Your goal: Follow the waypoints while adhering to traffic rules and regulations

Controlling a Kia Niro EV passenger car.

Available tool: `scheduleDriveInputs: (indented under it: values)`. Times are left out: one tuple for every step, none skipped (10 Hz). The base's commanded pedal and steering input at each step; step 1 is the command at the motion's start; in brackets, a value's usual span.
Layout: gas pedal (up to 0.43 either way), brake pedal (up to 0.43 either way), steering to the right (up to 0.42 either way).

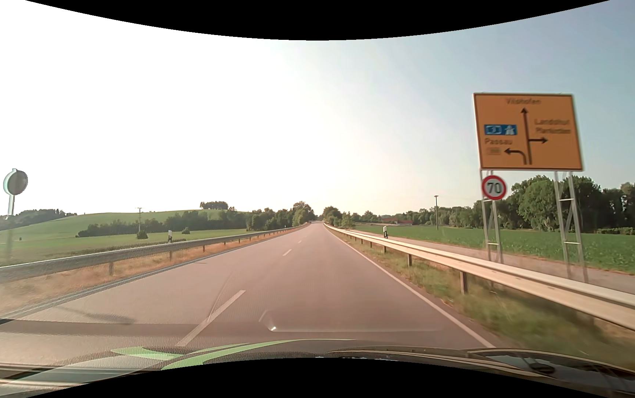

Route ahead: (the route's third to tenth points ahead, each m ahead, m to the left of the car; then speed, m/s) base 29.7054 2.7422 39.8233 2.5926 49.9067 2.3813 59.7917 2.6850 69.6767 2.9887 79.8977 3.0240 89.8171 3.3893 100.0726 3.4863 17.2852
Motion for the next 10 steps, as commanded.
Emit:
scheduleDriveInputs:
  values:
    - [0.11,0.0,-0.002]
    - [0.177,0.0,-0.002]
    - [0.177,0.0,-0.002]
    - [0.177,0.0,-0.002]
    - [0.177,0.0,-0.003]
    - [0.177,0.0,-0.004]
    - [0.177,0.0,-0.005]
    - [0.177,0.0,-0.005]
    - [0.177,0.0,-0.005]
    - [0.177,0.0,-0.005]
